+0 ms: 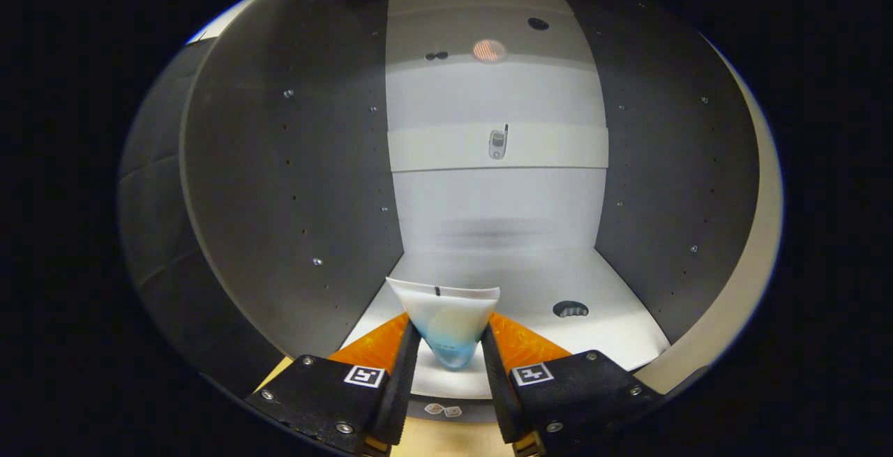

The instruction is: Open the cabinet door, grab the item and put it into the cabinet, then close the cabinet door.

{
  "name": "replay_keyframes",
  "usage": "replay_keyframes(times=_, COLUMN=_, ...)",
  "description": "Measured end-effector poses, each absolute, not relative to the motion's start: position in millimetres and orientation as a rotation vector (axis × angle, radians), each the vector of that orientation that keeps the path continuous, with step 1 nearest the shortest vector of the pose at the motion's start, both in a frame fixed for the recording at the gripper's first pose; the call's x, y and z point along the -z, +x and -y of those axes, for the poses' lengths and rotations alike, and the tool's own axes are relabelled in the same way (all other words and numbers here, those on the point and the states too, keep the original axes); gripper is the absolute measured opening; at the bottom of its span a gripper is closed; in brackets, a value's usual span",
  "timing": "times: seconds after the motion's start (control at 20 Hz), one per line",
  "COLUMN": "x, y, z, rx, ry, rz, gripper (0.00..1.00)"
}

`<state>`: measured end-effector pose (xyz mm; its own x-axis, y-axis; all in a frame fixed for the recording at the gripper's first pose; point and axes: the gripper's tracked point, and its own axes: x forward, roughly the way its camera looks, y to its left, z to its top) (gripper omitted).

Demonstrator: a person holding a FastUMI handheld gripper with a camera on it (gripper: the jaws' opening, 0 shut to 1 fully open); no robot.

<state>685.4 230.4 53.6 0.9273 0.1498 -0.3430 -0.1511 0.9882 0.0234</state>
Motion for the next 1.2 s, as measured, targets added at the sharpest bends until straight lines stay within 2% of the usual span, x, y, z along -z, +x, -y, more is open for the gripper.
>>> replay_keyframes(times=0.3, x=-52.4, y=687.6, z=-228.1, rx=-0.143, ry=-0.007, rz=-0.341, gripper=0.55)
replay_keyframes(times=0.45, x=-55.6, y=688.7, z=-219.8, rx=-0.116, ry=0.0, rz=-0.333, gripper=0.71)
replay_keyframes(times=0.5, x=-58.3, y=685.4, z=-218.2, rx=-0.112, ry=0.003, rz=-0.322, gripper=0.82)
replay_keyframes(times=0.6, x=-65.2, y=673.6, z=-217.7, rx=-0.105, ry=0.005, rz=-0.294, gripper=0.94)
replay_keyframes(times=1.2, x=-107.7, y=500.7, z=-196.9, rx=-0.127, ry=0.016, rz=-0.083, gripper=0.94)
